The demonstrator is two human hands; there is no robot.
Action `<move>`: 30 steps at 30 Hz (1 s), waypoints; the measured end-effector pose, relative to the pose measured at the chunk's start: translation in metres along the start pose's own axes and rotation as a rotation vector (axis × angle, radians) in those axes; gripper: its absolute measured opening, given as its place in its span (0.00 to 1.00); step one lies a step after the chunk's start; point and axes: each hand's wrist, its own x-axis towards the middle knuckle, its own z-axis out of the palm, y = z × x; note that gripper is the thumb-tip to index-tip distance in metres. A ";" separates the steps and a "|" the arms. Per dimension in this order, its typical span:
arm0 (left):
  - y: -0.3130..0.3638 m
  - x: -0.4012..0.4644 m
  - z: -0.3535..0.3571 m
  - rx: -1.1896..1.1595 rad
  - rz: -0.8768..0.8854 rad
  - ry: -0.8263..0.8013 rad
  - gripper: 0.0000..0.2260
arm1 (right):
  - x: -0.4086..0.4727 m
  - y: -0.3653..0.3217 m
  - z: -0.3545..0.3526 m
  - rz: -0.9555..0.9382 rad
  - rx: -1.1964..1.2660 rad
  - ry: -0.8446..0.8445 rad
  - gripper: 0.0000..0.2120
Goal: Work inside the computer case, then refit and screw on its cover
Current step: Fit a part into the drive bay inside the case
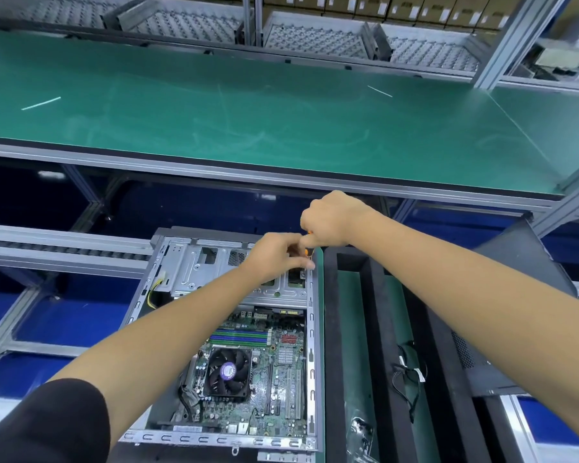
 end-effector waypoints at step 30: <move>0.008 -0.003 -0.009 -0.207 0.031 -0.030 0.19 | -0.002 0.001 -0.011 -0.103 -0.072 -0.063 0.13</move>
